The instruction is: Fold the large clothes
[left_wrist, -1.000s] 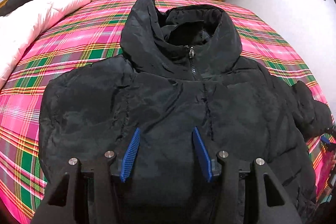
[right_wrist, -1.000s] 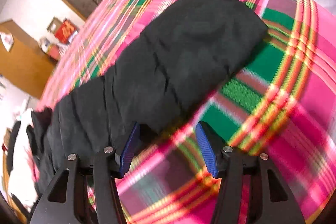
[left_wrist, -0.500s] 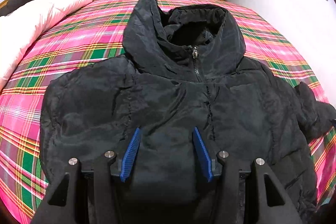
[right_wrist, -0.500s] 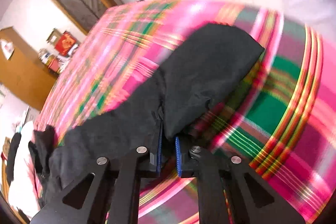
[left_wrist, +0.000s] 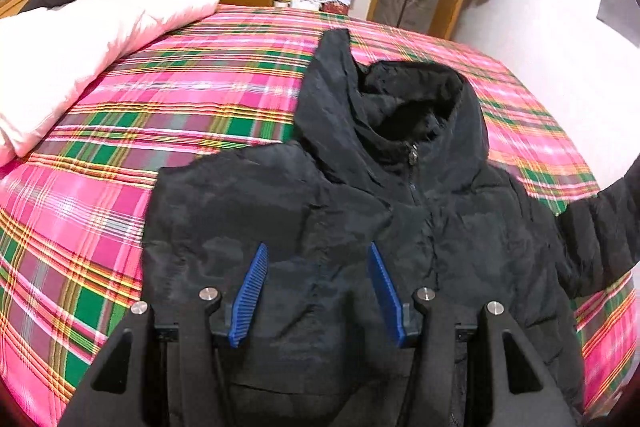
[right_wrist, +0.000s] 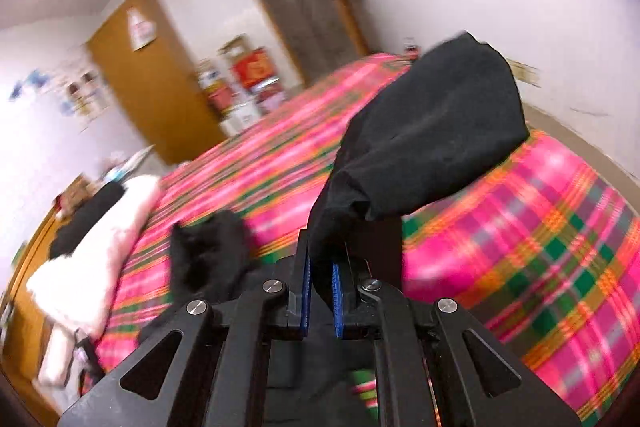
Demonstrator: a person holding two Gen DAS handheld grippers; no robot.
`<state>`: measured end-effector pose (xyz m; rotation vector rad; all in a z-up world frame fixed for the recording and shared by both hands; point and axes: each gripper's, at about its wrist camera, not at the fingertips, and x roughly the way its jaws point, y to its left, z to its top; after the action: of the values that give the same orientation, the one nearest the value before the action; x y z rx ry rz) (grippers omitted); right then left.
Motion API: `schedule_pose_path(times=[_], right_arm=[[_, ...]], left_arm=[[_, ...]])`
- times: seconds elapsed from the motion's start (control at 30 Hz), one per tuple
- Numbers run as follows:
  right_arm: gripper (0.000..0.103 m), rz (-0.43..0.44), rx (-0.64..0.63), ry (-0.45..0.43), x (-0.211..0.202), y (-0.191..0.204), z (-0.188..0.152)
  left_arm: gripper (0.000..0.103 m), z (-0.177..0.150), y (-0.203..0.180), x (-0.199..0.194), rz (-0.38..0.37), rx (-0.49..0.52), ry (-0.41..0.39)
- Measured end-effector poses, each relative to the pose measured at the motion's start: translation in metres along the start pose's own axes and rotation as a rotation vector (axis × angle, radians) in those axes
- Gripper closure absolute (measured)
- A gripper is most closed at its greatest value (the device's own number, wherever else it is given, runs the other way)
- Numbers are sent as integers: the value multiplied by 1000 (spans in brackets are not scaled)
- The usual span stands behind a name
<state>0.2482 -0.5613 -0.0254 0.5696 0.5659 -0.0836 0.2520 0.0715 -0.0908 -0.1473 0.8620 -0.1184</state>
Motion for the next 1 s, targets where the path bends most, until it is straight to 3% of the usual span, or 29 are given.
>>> schedule_pose_path(times=[0.17,0.33,0.5,0.63,0.73,0.8,0.87,1.0], right_arm=[[95,115,-102,134,47,77,-49],[95,164,-183,288,114,126,-114],[95,159,-223,434,172,152,-176],[92,158,-220,500,198,154,-202],[81,170,-218,515,202,156,-209],[59,199,-223,519,193,159,-206],[47,222,-243,522,183,163,-204],[46,270,-303,487,152,171,-194]], left_arm=[[49,3,23,-14,-6,-54,-20],[49,4,51,-32,-2,-108,-51],[49,3,74,-40,-10,-154,-62],[49,3,81,-38,-41,-198,-53],[49,5,75,-36,-64,-191,-56],[49,5,69,-37,-85,-181,-59],[49,4,62,-38,-110,-167,-63],[48,5,49,-36,-163,-152,-60]])
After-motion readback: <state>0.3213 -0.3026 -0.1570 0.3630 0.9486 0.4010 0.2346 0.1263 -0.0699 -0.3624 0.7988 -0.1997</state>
